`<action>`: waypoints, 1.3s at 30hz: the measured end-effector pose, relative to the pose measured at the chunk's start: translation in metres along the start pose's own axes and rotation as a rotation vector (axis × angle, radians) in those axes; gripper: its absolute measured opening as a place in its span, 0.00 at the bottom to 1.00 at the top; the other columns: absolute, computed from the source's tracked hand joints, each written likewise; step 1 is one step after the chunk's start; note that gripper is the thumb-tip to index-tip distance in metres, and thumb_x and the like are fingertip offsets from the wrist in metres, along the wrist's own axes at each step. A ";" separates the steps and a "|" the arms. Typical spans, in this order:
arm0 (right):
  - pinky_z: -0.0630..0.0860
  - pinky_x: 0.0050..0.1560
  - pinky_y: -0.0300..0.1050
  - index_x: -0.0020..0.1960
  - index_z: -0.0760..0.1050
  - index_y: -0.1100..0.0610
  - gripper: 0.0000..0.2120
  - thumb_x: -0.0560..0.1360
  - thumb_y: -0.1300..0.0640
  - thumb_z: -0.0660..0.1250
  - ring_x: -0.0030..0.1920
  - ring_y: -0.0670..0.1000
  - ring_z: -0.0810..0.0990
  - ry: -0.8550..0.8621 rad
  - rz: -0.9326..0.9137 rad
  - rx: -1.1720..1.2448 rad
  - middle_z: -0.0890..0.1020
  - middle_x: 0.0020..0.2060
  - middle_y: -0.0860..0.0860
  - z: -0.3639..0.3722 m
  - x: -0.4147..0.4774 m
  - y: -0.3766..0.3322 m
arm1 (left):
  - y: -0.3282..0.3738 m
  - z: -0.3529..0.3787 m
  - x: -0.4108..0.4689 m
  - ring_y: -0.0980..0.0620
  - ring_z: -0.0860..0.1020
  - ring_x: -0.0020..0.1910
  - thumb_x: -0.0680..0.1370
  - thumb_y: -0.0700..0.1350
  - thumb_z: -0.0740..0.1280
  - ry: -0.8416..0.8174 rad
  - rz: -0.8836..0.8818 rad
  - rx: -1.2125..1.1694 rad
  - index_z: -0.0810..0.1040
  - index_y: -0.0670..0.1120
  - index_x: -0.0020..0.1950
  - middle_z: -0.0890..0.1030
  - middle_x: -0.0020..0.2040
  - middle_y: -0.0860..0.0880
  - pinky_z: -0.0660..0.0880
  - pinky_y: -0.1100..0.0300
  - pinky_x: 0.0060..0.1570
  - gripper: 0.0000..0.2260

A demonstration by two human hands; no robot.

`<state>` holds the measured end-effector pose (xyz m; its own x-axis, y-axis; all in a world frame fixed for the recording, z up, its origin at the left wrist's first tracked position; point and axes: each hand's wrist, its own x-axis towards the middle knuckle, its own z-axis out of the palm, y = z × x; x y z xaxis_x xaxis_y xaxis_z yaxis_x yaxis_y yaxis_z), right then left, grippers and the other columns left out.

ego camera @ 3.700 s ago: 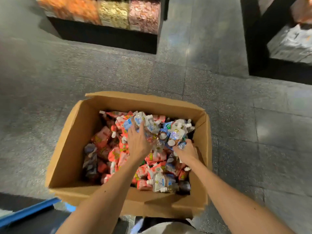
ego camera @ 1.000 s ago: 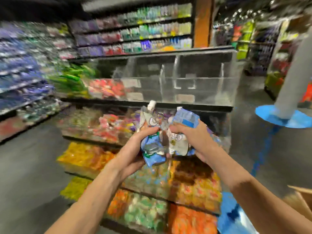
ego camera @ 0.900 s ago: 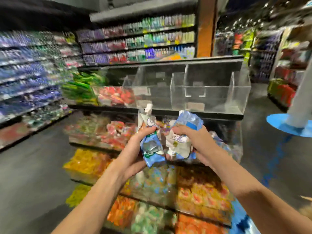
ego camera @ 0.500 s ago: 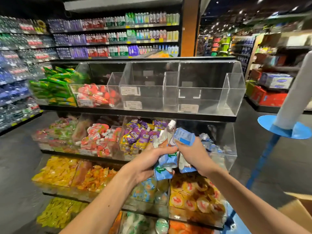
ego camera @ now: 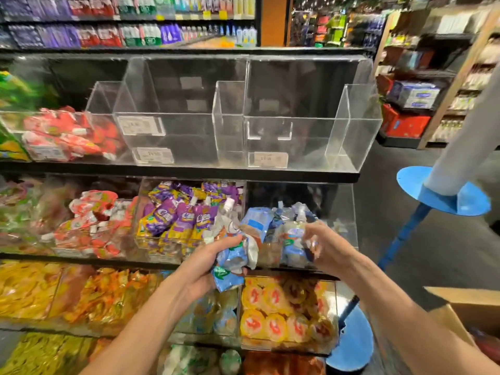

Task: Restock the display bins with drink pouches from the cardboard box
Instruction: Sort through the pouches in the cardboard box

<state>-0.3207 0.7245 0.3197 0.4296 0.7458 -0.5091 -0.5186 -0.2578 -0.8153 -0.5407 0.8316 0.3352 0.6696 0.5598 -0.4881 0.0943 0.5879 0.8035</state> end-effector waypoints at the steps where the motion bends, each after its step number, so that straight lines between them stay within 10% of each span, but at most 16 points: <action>1: 0.69 0.25 0.39 0.42 0.71 0.60 0.04 0.71 0.68 0.61 0.31 0.50 0.73 0.022 0.013 0.059 0.75 0.34 0.55 -0.004 0.008 0.001 | 0.001 -0.005 0.007 0.44 0.82 0.33 0.69 0.46 0.73 0.002 -0.005 -0.012 0.83 0.39 0.53 0.84 0.46 0.39 0.80 0.55 0.32 0.16; 5: 0.74 0.27 0.38 0.53 0.71 0.62 0.08 0.76 0.70 0.61 0.35 0.49 0.78 0.001 0.075 0.144 0.76 0.40 0.56 -0.007 0.025 0.008 | 0.006 -0.018 0.038 0.41 0.81 0.40 0.69 0.45 0.74 -0.004 -0.025 -0.050 0.82 0.37 0.58 0.83 0.53 0.37 0.81 0.52 0.36 0.20; 9: 0.81 0.44 0.65 0.58 0.70 0.60 0.06 0.81 0.64 0.62 0.49 0.62 0.83 0.015 0.087 0.157 0.83 0.46 0.59 -0.005 0.037 0.015 | 0.011 -0.024 0.060 0.41 0.83 0.46 0.70 0.43 0.72 -0.084 -0.055 -0.054 0.87 0.41 0.49 0.84 0.54 0.38 0.80 0.51 0.44 0.11; 14: 0.81 0.36 0.47 0.52 0.77 0.61 0.05 0.78 0.61 0.68 0.48 0.59 0.78 0.182 0.052 0.076 0.79 0.47 0.59 -0.012 0.056 0.002 | 0.020 -0.026 0.086 0.44 0.84 0.36 0.64 0.43 0.76 -0.144 -0.055 -0.025 0.87 0.41 0.47 0.85 0.49 0.39 0.81 0.53 0.40 0.13; 19: 0.77 0.42 0.48 0.52 0.70 0.59 0.16 0.68 0.65 0.73 0.42 0.55 0.79 0.395 -0.133 -0.420 0.77 0.42 0.57 -0.029 0.077 -0.015 | 0.027 -0.011 0.106 0.42 0.82 0.42 0.56 0.48 0.85 -0.231 -0.122 0.055 0.84 0.39 0.57 0.83 0.54 0.38 0.79 0.50 0.47 0.31; 23: 0.74 0.56 0.53 0.75 0.52 0.66 0.36 0.75 0.59 0.69 0.59 0.63 0.78 0.667 -0.241 -1.198 0.78 0.58 0.62 -0.039 0.097 -0.026 | 0.030 0.009 0.114 0.41 0.80 0.49 0.64 0.44 0.78 -0.273 -0.130 0.039 0.88 0.45 0.48 0.82 0.57 0.36 0.77 0.45 0.58 0.13; 27: 0.76 0.55 0.51 0.73 0.62 0.66 0.24 0.79 0.63 0.64 0.61 0.61 0.79 0.631 -0.233 -1.563 0.79 0.61 0.61 -0.052 0.125 -0.035 | 0.031 0.023 0.122 0.45 0.84 0.40 0.67 0.41 0.73 -0.218 -0.058 0.043 0.82 0.38 0.58 0.84 0.53 0.37 0.82 0.54 0.39 0.20; 31: 0.74 0.59 0.55 0.64 0.71 0.68 0.13 0.82 0.66 0.55 0.60 0.65 0.77 0.460 -0.305 -1.498 0.78 0.59 0.66 -0.069 0.149 -0.028 | 0.032 0.032 0.129 0.44 0.84 0.50 0.68 0.43 0.76 -0.198 -0.051 0.061 0.81 0.43 0.62 0.83 0.57 0.39 0.81 0.54 0.42 0.22; 34: 0.71 0.62 0.66 0.60 0.71 0.72 0.14 0.83 0.64 0.52 0.59 0.71 0.74 0.358 -0.331 -1.297 0.75 0.57 0.72 -0.081 0.166 -0.025 | 0.035 0.038 0.136 0.44 0.85 0.47 0.65 0.44 0.80 -0.204 -0.048 0.073 0.84 0.46 0.59 0.83 0.58 0.39 0.81 0.54 0.42 0.22; 39: 0.74 0.59 0.49 0.73 0.61 0.64 0.25 0.78 0.65 0.62 0.63 0.61 0.77 0.317 -0.186 -1.506 0.78 0.62 0.61 -0.079 0.178 -0.037 | 0.035 0.044 0.141 0.42 0.85 0.44 0.63 0.44 0.81 -0.096 -0.064 0.061 0.70 0.43 0.71 0.83 0.56 0.38 0.81 0.51 0.39 0.40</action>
<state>-0.1664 0.8180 0.2375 0.6356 0.7304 -0.2500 0.6720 -0.6829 -0.2865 -0.4108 0.9054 0.3101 0.7281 0.4615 -0.5068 0.1820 0.5826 0.7921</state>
